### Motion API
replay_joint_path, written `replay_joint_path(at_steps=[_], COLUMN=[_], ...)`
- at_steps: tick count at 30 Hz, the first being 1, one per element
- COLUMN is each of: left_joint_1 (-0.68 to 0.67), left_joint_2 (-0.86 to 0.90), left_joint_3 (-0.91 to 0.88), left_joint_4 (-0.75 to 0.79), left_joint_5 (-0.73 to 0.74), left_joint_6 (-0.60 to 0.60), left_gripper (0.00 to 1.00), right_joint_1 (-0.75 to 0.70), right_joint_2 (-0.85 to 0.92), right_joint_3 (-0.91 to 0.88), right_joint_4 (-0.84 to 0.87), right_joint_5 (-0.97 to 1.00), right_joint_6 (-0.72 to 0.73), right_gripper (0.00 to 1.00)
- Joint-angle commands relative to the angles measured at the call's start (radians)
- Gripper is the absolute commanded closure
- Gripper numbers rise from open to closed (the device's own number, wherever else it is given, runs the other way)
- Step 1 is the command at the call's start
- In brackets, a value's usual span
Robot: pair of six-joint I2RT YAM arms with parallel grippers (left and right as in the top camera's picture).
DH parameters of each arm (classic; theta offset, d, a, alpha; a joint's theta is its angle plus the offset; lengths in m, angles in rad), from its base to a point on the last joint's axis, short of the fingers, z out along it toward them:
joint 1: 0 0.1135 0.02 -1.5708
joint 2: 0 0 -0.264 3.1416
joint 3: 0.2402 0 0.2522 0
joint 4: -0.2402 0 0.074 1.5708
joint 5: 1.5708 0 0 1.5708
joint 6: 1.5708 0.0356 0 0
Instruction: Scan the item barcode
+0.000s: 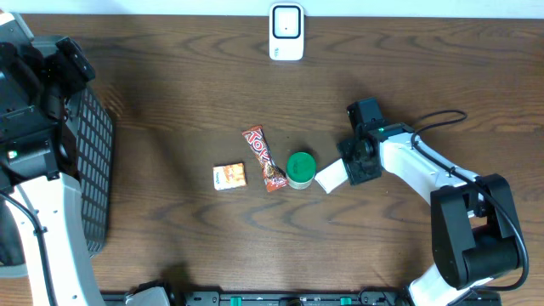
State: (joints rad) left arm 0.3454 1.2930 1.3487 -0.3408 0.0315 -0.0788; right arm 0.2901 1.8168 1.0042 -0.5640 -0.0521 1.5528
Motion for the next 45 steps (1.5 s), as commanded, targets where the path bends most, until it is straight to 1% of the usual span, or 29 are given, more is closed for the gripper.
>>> replay_joint_path(at_steps=[1, 8, 11, 17, 21, 24, 31, 35, 45], left_joint_1=[0.0, 0.0, 0.0, -0.002, -0.005, -0.005, -0.005, -0.005, -0.005], left_joint_2=[-0.04, -0.151, -0.171, -0.171, -0.171, -0.171, -0.171, -0.171, -0.171], left_joint_3=[0.003, 0.003, 0.003, 0.003, 0.003, 0.003, 0.003, 0.003, 0.003], left_joint_4=[0.0, 0.002, 0.002, 0.002, 0.002, 0.002, -0.01, -0.01, -0.01], left_joint_5=[0.01, 0.01, 0.01, 0.01, 0.01, 0.01, 0.009, 0.01, 0.01], left_joint_6=[-0.009, -0.009, -0.009, -0.009, -0.009, -0.009, -0.009, -0.009, -0.009], left_gripper=[0.09, 0.09, 0.09, 0.1, 0.09, 0.09, 0.09, 0.09, 0.09], right_joint_1=[-0.024, -0.068, -0.071, -0.071, -0.074, -0.087, -0.148, -0.189, -0.288], right_joint_2=[0.175, 0.175, 0.175, 0.175, 0.175, 0.175, 0.157, 0.111, -0.084], right_joint_3=[-0.114, -0.114, -0.114, -0.114, -0.113, -0.101, -0.056, -0.051, -0.051], right_joint_4=[0.027, 0.033, 0.025, 0.019, 0.03, 0.029, 0.005, -0.016, -0.103], right_joint_5=[0.073, 0.069, 0.061, 0.039, 0.015, -0.032, -0.159, -0.249, -0.445], right_joint_6=[-0.106, -0.204, -0.208, -0.208, -0.208, -0.21, -0.28, -0.287, -0.286], right_gripper=[0.43, 0.48, 0.49, 0.52, 0.53, 0.53, 0.62, 0.61, 0.62])
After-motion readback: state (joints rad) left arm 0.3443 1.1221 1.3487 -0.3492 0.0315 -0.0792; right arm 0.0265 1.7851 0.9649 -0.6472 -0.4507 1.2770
